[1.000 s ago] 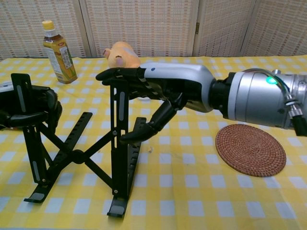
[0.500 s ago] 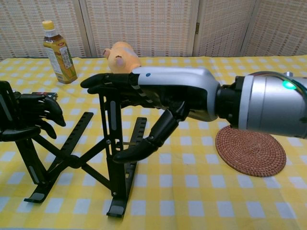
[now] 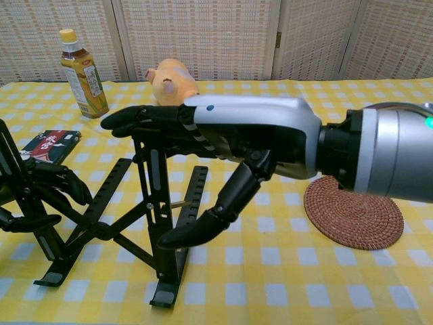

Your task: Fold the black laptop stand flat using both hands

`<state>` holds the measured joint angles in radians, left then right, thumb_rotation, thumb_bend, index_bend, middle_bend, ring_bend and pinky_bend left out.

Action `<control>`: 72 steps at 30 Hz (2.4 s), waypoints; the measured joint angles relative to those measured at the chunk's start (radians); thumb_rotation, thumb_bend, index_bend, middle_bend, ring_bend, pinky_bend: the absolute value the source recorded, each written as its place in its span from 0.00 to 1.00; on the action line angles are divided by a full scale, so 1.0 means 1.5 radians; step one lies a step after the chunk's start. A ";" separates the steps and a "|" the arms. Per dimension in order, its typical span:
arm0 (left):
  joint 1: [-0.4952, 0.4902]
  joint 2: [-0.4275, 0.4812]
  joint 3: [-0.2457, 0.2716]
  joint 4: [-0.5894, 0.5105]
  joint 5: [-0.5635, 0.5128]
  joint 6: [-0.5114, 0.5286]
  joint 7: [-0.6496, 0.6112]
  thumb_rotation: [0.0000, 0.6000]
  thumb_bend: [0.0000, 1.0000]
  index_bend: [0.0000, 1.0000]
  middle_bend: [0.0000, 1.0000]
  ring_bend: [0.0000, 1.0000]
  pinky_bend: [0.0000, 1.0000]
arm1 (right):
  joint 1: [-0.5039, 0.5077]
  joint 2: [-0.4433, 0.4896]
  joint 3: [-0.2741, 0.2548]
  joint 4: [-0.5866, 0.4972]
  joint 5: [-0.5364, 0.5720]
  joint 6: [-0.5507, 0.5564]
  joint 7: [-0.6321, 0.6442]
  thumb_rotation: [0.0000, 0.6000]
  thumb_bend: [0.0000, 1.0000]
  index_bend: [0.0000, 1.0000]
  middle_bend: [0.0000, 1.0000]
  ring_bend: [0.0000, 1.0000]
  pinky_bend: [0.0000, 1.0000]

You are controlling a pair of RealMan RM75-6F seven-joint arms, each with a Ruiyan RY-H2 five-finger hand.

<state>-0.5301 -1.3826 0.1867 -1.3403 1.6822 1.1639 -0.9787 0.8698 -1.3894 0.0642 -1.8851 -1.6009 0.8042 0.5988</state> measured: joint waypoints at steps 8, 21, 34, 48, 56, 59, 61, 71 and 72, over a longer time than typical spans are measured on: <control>0.024 -0.002 -0.002 -0.018 -0.020 0.004 0.070 1.00 0.40 0.49 0.40 0.34 0.38 | 0.005 0.000 -0.010 -0.010 -0.011 0.007 -0.004 1.00 0.23 0.00 0.03 0.11 0.00; 0.074 -0.001 -0.009 -0.044 -0.042 0.034 0.186 1.00 0.40 0.48 0.40 0.33 0.37 | 0.012 0.000 -0.020 -0.018 -0.018 0.013 -0.010 1.00 0.23 0.00 0.04 0.11 0.00; 0.090 -0.009 -0.025 -0.040 -0.057 0.025 0.228 1.00 0.40 0.54 0.40 0.34 0.38 | 0.016 -0.001 -0.026 -0.022 -0.014 0.016 -0.020 1.00 0.23 0.00 0.04 0.11 0.00; 0.100 -0.011 -0.040 -0.037 -0.070 0.017 0.274 1.00 0.40 0.52 0.40 0.33 0.38 | 0.021 -0.004 -0.028 -0.019 -0.008 0.015 -0.020 1.00 0.24 0.00 0.04 0.11 0.00; 0.104 -0.012 -0.045 -0.036 -0.075 0.011 0.290 1.00 0.40 0.57 0.40 0.34 0.39 | 0.022 -0.003 -0.029 -0.018 -0.008 0.017 -0.018 1.00 0.23 0.00 0.04 0.11 0.00; 0.106 -0.013 -0.046 -0.036 -0.075 0.008 0.295 1.00 0.40 0.59 0.40 0.34 0.39 | 0.023 -0.003 -0.029 -0.017 -0.008 0.018 -0.018 1.00 0.23 0.00 0.04 0.11 0.00; 0.106 -0.013 -0.047 -0.038 -0.074 0.008 0.294 1.00 0.40 0.59 0.40 0.34 0.40 | 0.023 -0.003 -0.030 -0.017 -0.008 0.019 -0.017 1.00 0.24 0.00 0.04 0.11 0.00; 0.118 -0.011 -0.048 -0.052 -0.074 0.017 0.295 1.00 0.41 0.64 0.43 0.36 0.42 | 0.026 0.003 -0.028 -0.008 -0.006 0.016 -0.011 1.00 0.24 0.00 0.04 0.11 0.00; 0.120 -0.011 -0.048 -0.055 -0.074 0.019 0.297 1.00 0.41 0.64 0.43 0.36 0.42 | 0.027 0.005 -0.028 -0.007 -0.006 0.015 -0.011 1.00 0.24 0.00 0.04 0.11 0.00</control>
<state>-0.3501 -1.3995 0.1146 -1.4223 1.5705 1.1920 -0.5328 0.9109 -1.3825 0.0218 -1.8961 -1.6095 0.8260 0.5828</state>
